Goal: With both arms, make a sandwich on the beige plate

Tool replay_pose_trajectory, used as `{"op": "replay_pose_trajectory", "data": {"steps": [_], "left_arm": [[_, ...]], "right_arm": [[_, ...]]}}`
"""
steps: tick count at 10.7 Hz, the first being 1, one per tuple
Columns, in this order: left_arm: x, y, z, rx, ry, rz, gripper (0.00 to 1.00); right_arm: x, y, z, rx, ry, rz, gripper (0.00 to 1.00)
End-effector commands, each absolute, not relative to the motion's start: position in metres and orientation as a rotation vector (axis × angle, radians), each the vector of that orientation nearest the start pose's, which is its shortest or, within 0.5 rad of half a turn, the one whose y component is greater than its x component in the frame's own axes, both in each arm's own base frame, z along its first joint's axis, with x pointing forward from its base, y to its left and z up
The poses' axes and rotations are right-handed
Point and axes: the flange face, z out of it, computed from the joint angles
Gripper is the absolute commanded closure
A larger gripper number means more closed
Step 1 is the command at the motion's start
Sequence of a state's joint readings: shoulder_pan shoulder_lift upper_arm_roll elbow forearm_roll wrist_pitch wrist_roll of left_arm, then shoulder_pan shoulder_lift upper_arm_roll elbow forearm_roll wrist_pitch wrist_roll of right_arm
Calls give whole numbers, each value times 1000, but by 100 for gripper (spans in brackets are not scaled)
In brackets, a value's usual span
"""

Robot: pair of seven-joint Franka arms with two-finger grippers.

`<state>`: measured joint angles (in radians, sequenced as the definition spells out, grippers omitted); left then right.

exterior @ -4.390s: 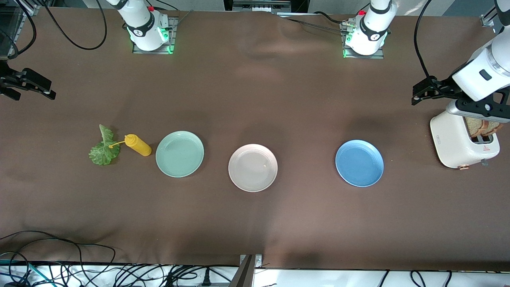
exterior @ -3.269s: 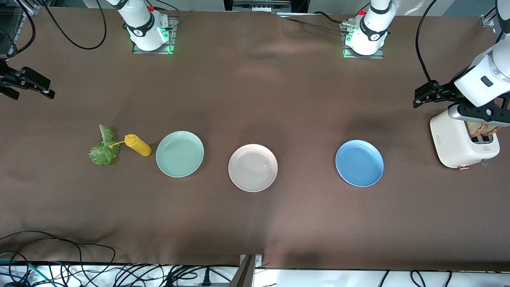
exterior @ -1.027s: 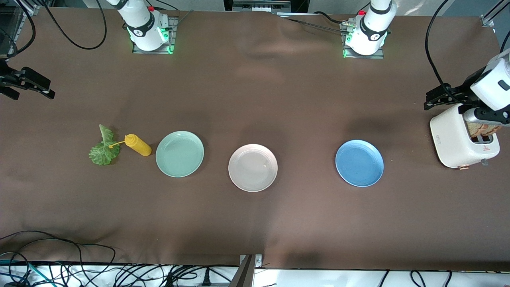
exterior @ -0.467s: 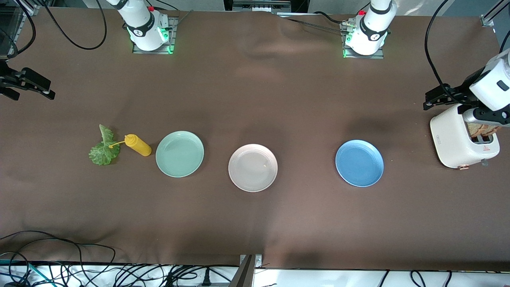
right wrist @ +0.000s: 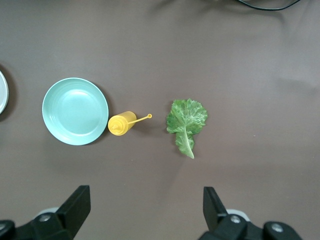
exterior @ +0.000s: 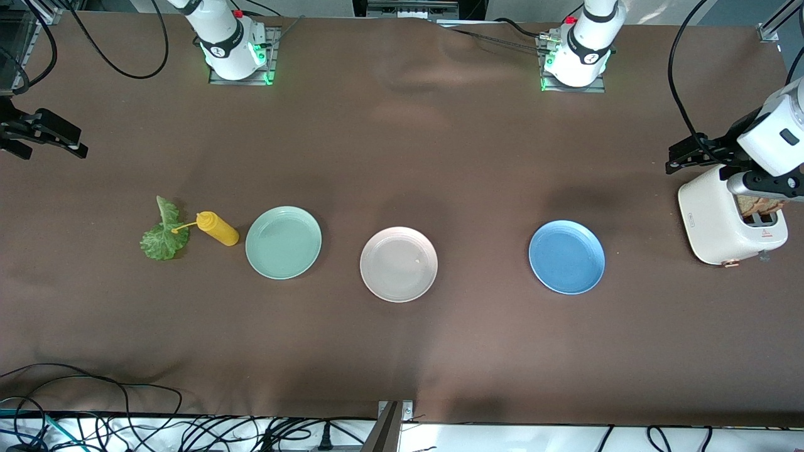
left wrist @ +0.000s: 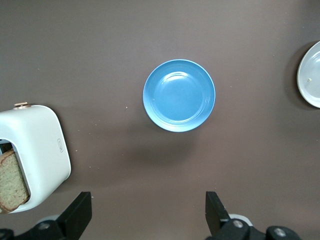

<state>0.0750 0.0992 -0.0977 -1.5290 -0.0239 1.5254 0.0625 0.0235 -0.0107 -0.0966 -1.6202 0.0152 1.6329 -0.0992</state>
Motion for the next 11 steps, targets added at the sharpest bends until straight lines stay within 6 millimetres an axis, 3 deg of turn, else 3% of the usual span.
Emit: {"op": "replay_pose_trajectory", "data": {"steps": [1,5,11], "left_arm": [[574,-15,582,-3202,139,162,0],[573,-14,579,-3202,134,176,0],[571,-12,575,-3200,138,191,0]], "right_arm": [[554,-49,615,-3144,-44,-33,0],[552,-59,616,-3142,-14,-34,0],[554,-49,614,-3139,-19,-29,0]]}}
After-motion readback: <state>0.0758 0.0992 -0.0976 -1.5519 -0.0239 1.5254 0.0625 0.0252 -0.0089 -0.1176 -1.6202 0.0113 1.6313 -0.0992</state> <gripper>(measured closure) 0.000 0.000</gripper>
